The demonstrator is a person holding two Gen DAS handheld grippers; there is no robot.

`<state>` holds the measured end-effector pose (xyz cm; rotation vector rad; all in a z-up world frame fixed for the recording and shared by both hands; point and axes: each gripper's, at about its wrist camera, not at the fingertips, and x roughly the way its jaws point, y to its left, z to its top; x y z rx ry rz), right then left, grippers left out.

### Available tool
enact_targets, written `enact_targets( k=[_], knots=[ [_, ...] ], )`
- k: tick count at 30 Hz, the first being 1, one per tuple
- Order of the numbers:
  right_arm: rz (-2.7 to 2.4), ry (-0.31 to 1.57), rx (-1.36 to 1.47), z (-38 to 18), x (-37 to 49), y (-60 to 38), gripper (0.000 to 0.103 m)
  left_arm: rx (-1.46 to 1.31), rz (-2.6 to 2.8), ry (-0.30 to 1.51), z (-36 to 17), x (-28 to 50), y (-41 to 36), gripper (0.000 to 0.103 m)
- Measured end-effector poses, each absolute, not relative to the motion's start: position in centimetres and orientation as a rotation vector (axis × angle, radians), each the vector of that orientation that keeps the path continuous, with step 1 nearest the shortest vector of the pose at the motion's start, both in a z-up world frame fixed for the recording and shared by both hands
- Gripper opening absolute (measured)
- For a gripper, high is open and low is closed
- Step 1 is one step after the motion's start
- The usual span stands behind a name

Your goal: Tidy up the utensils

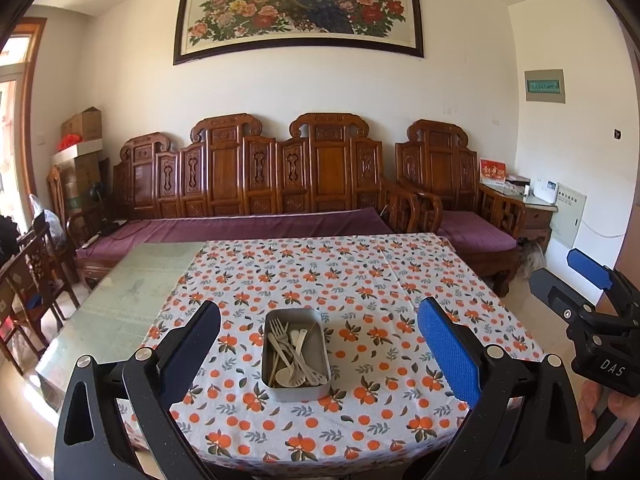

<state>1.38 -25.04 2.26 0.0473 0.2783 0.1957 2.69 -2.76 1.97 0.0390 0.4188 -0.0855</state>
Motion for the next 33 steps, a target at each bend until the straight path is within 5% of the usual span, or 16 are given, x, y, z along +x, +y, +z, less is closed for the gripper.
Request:
enact_targets(
  k=[33],
  knots=[
    [0.193, 0.288, 0.053, 1.99, 1.52, -24.94, 0.100, 0.043, -0.077, 0.417, 1.85, 2.38, -2.89, 0.095]
  ],
)
